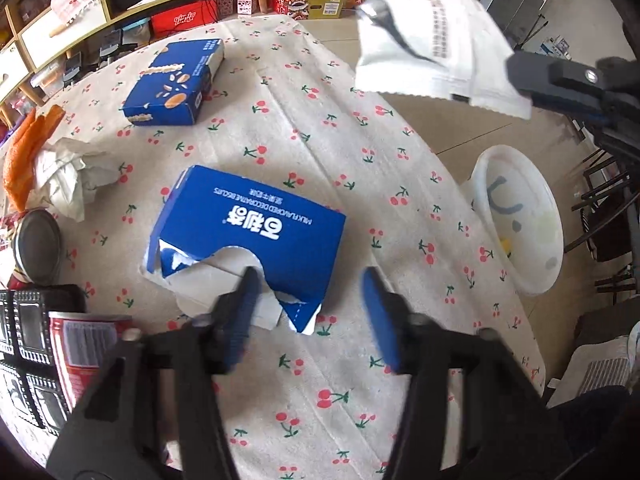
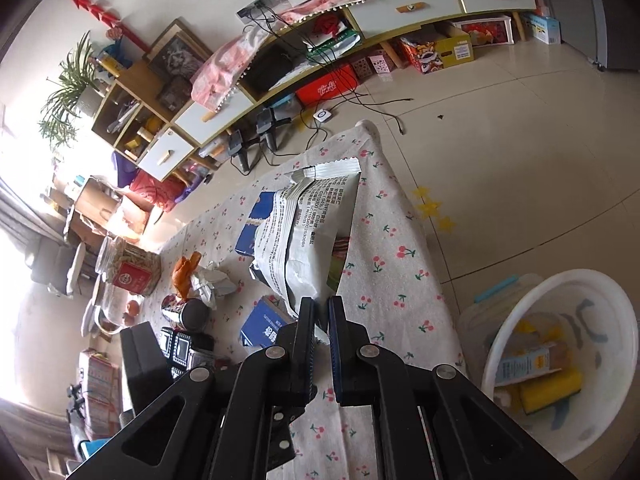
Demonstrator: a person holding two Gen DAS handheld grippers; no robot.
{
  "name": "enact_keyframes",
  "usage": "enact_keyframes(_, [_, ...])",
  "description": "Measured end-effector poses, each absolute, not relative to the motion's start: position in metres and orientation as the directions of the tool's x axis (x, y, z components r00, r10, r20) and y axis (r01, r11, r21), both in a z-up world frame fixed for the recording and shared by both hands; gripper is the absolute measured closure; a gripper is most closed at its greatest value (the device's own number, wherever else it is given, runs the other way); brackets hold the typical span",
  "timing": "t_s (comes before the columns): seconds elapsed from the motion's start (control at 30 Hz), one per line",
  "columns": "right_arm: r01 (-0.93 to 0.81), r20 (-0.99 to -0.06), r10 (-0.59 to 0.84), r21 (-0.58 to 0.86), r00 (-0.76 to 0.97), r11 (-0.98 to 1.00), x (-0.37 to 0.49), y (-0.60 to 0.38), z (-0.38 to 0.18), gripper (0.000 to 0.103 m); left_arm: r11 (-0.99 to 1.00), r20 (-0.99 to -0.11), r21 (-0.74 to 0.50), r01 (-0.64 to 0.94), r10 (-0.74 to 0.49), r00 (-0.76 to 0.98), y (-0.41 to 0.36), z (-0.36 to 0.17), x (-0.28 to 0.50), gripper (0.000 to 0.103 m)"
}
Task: Collect trash
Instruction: 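Carry the foil packet over the bucket with the right gripper while the left carries the tissue box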
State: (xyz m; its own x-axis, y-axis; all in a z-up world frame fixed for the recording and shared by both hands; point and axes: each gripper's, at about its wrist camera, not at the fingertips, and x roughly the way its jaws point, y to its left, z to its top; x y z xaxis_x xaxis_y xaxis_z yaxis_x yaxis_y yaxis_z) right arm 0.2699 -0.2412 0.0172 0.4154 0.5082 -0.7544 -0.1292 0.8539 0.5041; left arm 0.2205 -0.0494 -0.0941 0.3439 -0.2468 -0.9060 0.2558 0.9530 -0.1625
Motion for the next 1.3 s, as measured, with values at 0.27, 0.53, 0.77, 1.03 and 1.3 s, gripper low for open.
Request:
enact_keyframes(0.27, [-0.103,-0.744,0.463,0.476,0.482,0.873,0.231,-0.303,0.042,0.095,0.944,-0.876,-0.185,0.273,-0.284,0.389,-0.053,-0.072,0.200,0.073])
enact_keyframes(0.53, [0.041,-0.820,0.311,0.375,0.481,0.926,0.210,-0.387,0.029,0.095,0.893,-0.808,-0.263,0.365,-0.411,0.422,-0.090,-0.028,0.159,0.073])
enact_keyframes(0.77, [0.122,-0.902,0.268,0.324,0.340,0.938,0.214,-0.409,-0.016,0.095,0.830,-0.766,-0.320,0.457,-0.511,0.391,-0.138,-0.011,0.142,0.073])
enact_keyframes(1.03, [0.173,-0.937,0.271,0.311,0.222,0.934,0.224,-0.421,-0.061,0.092,0.782,-0.743,-0.343,0.520,-0.565,0.360,-0.172,-0.007,0.142,0.073])
enact_keyframes(1.3, [0.275,-0.908,0.321,0.391,0.268,0.878,0.224,-0.452,-0.053,0.088,0.747,-0.746,-0.362,0.558,-0.591,0.307,-0.199,-0.015,0.143,0.073])
